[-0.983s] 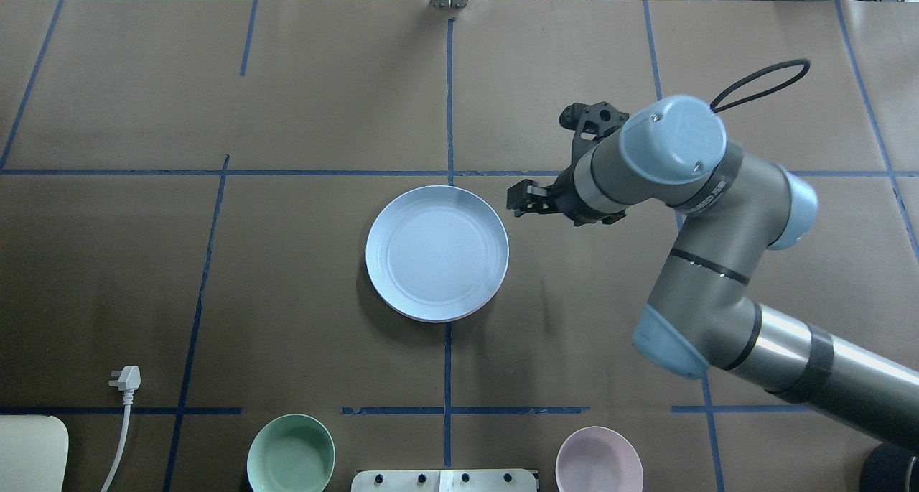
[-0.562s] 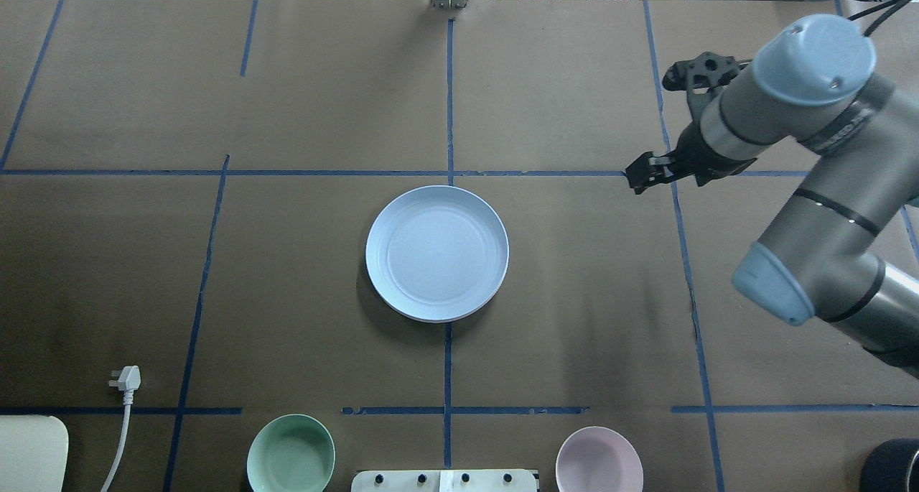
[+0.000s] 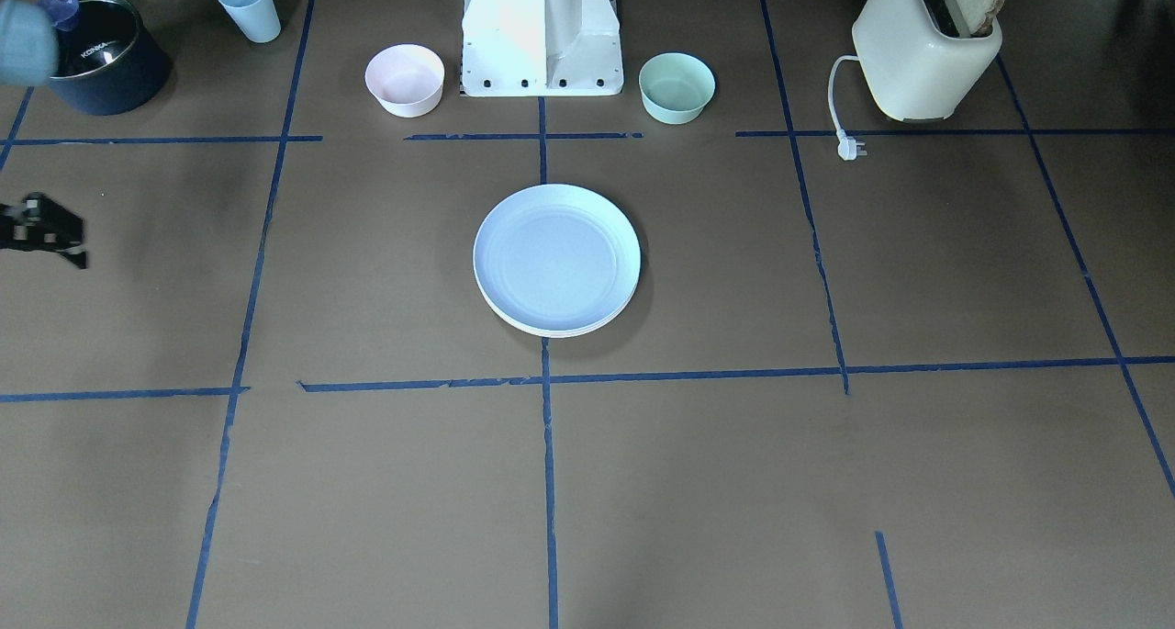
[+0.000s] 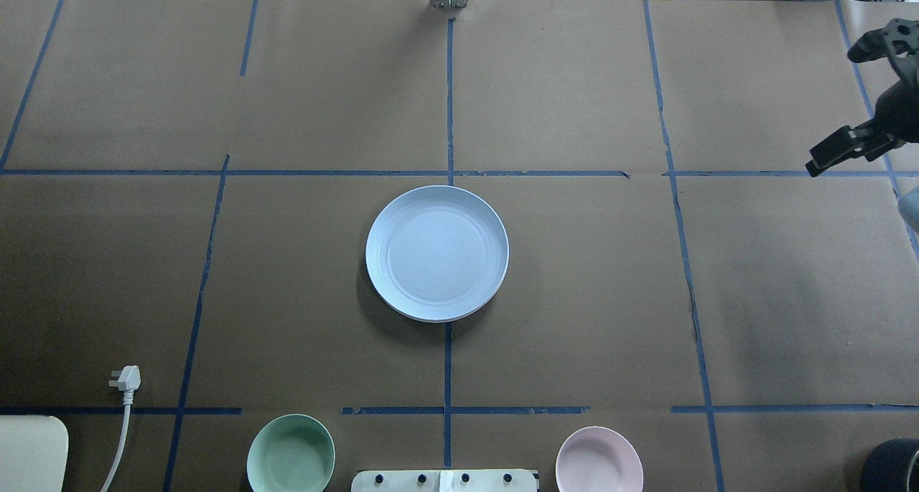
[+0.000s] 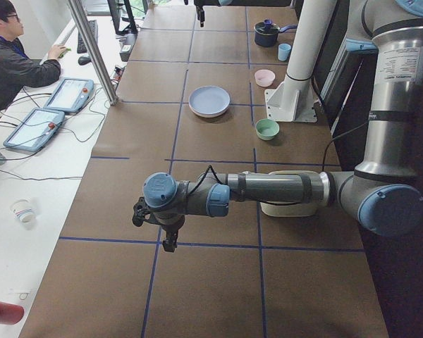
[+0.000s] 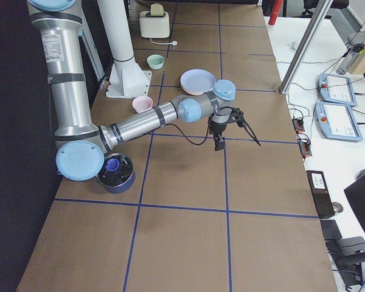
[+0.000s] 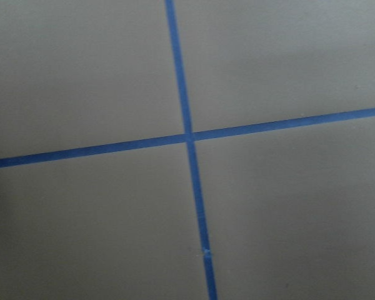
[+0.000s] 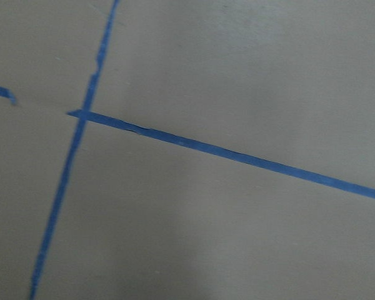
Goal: Stack three plates with pink and blue
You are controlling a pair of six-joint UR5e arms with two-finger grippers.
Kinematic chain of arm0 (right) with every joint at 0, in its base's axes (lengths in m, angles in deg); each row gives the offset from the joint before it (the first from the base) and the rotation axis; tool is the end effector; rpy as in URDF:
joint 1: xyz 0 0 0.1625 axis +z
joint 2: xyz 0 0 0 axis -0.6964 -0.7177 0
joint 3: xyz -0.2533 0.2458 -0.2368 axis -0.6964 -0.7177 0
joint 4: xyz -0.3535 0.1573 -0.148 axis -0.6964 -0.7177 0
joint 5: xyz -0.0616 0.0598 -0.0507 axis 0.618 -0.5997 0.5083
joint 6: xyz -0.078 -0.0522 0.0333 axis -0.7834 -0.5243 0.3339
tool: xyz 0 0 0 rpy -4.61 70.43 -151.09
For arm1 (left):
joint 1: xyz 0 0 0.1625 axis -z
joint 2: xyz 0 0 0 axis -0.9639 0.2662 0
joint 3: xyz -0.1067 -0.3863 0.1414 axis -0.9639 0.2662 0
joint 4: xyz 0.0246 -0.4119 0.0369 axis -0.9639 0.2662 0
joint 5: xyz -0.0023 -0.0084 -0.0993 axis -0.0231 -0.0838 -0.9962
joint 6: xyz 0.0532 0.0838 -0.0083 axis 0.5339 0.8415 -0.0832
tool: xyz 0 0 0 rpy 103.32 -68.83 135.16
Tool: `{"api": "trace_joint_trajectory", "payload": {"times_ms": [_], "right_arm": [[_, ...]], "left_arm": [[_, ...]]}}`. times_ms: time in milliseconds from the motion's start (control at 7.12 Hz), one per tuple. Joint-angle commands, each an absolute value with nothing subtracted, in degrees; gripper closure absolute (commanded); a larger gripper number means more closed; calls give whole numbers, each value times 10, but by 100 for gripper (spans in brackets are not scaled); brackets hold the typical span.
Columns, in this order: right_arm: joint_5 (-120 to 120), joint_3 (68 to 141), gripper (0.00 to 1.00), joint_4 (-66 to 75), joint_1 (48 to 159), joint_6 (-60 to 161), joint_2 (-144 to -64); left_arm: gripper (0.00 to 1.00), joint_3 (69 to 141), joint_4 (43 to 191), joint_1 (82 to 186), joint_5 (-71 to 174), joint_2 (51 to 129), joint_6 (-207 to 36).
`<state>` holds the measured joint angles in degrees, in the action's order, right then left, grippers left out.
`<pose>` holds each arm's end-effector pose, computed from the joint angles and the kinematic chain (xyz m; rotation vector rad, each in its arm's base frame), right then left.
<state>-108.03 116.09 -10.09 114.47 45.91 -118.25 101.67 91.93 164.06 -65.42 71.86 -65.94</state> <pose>-0.1137 -0.5205 0.4915 0.1038 -0.7645 -0.2470 -0.0544 -0.5025 0.6599 0.0397 0.8464 0.0912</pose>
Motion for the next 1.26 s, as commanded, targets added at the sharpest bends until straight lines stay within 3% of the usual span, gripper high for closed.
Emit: {"api": "trace_joint_trajectory", "payload": {"times_ms": [0, 281, 562, 1124], "right_arm": [[-1112, 1127, 0, -96, 1227, 376, -1250], [-1165, 1122, 0, -94, 1270, 370, -1256], [-1162, 1053, 0, -70, 1342, 363, -1277], [-1121, 1037, 0, -70, 1357, 316, -1289]], "left_arm": [[0, 1018, 909, 1644, -656, 711, -664], [0, 1018, 913, 1644, -656, 711, -663], [0, 1020, 913, 1644, -657, 711, -663], [0, 1021, 913, 1644, -656, 711, -663]]}}
